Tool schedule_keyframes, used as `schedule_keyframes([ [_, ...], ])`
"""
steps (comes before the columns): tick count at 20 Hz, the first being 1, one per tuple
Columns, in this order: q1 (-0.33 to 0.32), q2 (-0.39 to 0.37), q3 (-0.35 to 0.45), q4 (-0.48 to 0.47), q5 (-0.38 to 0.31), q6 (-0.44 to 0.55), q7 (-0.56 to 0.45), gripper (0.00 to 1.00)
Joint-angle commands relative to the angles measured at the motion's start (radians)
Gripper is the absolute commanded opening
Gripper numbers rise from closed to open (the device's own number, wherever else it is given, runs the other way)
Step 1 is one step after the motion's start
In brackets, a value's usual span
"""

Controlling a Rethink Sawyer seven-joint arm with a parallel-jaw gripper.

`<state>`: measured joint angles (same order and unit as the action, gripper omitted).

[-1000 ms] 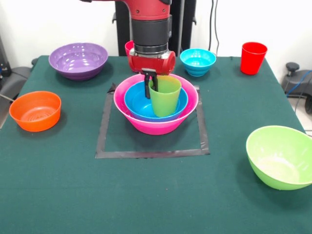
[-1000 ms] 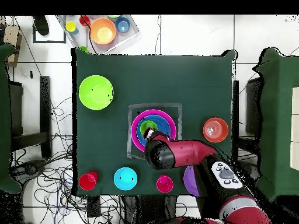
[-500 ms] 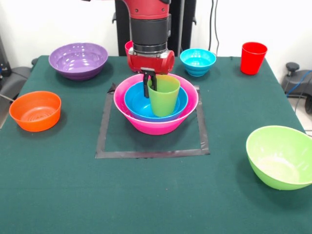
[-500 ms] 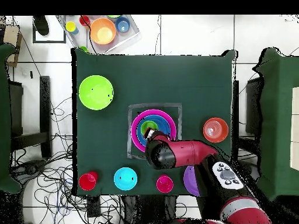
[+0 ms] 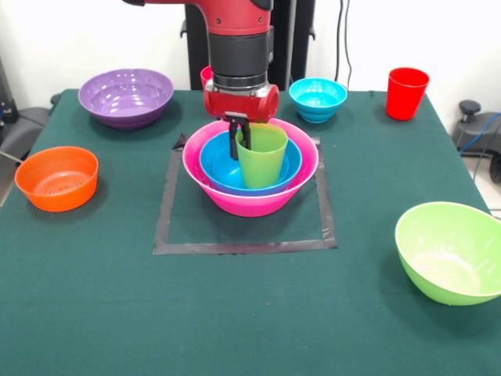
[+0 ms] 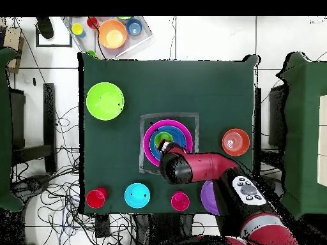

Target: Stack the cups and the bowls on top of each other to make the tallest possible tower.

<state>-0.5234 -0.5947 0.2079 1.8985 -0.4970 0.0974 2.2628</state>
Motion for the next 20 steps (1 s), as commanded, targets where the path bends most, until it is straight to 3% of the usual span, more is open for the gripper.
schedule_keyframes([
  [1,0.002,0.036,0.017,-0.052,-0.033,0.073,-0.021,0.0],
  [7,-0.005,0.037,0.009,-0.045,-0.047,0.061,-0.028,0.0],
  [13,-0.019,-0.017,0.017,-0.001,-0.043,0.087,-0.04,0.0],
  [20,0.01,-0.005,-0.007,0.004,-0.055,0.049,-0.017,0.0],
])
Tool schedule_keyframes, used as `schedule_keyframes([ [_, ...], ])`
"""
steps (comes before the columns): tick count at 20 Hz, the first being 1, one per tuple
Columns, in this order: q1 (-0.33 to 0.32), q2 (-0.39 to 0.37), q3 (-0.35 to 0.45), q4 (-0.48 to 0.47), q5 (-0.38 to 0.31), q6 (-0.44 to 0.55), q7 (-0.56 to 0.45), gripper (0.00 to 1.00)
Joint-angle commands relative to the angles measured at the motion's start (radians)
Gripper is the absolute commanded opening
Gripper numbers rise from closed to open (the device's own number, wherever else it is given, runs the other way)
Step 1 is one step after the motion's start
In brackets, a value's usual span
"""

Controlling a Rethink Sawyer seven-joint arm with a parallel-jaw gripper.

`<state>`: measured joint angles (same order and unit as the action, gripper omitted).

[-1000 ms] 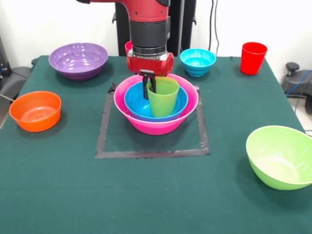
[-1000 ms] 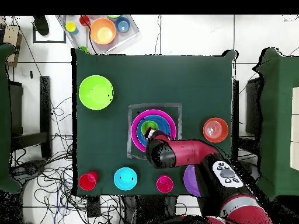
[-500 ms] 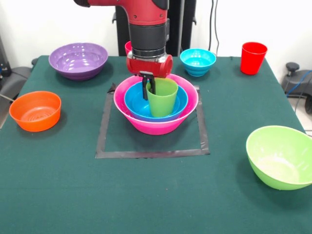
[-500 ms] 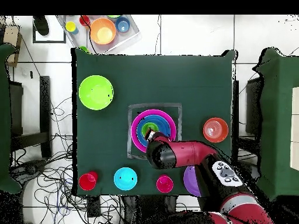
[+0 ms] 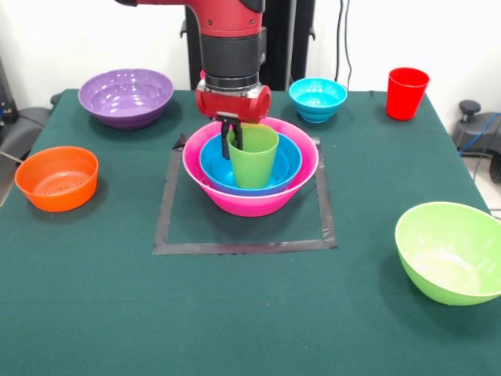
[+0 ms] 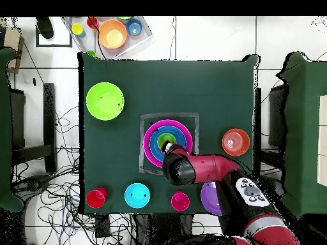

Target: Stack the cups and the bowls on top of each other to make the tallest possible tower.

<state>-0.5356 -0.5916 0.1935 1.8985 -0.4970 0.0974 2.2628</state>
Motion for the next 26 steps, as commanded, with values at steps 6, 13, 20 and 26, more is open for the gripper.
schedule_keyframes([
  [6,0.073,-0.017,-0.022,-0.013,-0.045,0.04,0.005,0.0],
  [13,0.121,-0.023,-0.079,0.005,0.001,0.015,0.069,0.0],
  [20,0.108,-0.053,-0.061,0.037,0.005,0.03,0.053,0.0],
  [26,0.091,-0.062,-0.044,0.041,-0.003,0.04,0.035,0.0],
])
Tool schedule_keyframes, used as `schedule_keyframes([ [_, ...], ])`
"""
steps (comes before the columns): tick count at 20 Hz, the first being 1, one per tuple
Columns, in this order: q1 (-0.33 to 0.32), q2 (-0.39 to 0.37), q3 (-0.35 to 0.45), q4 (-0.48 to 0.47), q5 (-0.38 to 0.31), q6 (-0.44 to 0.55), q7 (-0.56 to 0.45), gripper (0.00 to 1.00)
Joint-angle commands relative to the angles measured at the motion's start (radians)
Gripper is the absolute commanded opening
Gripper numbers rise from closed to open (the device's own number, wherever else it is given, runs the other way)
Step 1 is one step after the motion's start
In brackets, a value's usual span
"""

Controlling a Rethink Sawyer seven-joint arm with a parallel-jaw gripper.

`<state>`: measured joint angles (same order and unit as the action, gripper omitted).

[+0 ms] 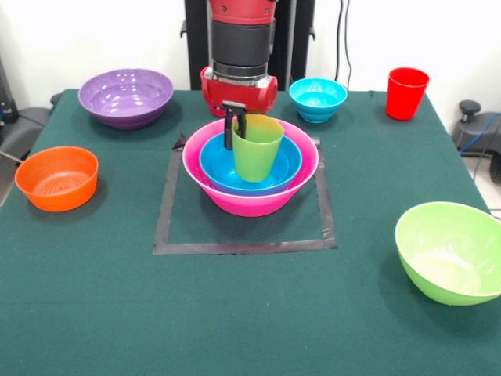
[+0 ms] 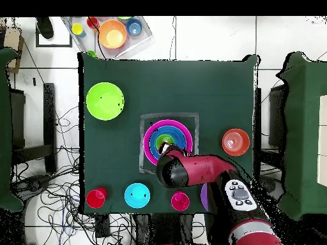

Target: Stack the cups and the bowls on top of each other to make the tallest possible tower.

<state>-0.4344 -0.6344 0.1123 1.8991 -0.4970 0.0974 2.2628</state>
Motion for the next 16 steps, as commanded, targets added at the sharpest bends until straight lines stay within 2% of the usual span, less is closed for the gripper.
schedule_keyframes([
  [1,-0.016,-0.018,0.042,0.054,0.007,0.044,0.045,1.0],
  [5,-0.038,-0.028,0.074,0.054,0.0,0.075,0.008,1.0],
  [8,-0.035,-0.057,0.071,0.064,0.029,0.111,0.02,1.0],
  [13,-0.064,-0.108,0.13,0.067,0.066,0.197,-0.019,1.0],
  [16,-0.074,-0.166,0.159,0.08,0.103,0.269,-0.041,1.0],
])
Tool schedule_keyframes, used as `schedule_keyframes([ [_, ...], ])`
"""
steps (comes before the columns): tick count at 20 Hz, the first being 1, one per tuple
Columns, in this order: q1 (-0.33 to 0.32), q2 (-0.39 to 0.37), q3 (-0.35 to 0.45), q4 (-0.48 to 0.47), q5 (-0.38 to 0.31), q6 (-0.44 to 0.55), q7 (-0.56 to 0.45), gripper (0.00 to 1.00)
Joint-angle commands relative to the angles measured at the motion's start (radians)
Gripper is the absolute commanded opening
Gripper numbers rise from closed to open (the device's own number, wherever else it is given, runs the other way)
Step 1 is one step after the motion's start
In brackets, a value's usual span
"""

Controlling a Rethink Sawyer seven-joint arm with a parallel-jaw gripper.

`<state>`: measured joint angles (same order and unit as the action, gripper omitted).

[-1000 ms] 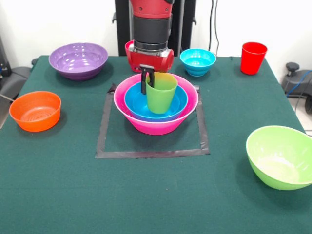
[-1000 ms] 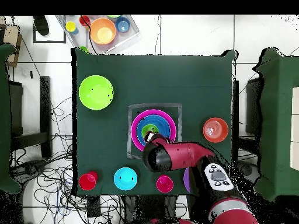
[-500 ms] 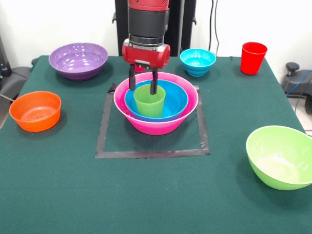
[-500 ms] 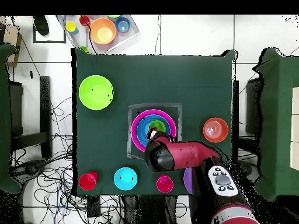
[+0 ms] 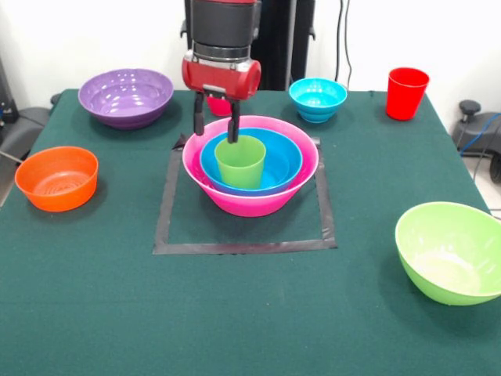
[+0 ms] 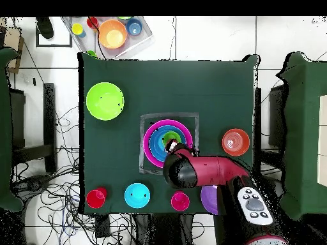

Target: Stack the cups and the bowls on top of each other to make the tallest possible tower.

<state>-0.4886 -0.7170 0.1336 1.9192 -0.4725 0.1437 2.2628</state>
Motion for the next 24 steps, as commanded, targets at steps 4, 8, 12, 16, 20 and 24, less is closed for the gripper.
schedule_keyframes([
  [4,-0.075,-0.224,0.202,0.102,0.168,0.401,-0.13,1.0],
  [8,-0.156,-0.324,0.258,0.136,0.226,0.526,-0.229,1.0],
  [12,-0.246,-0.365,0.309,0.171,0.226,0.549,-0.304,1.0],
  [16,-0.336,-0.325,0.342,0.197,0.149,0.491,-0.33,1.0],
  [20,-0.375,-0.246,0.327,0.211,0.03,0.379,-0.272,1.0],
  [24,-0.385,-0.155,0.299,0.2,-0.089,0.265,-0.203,1.0],
])
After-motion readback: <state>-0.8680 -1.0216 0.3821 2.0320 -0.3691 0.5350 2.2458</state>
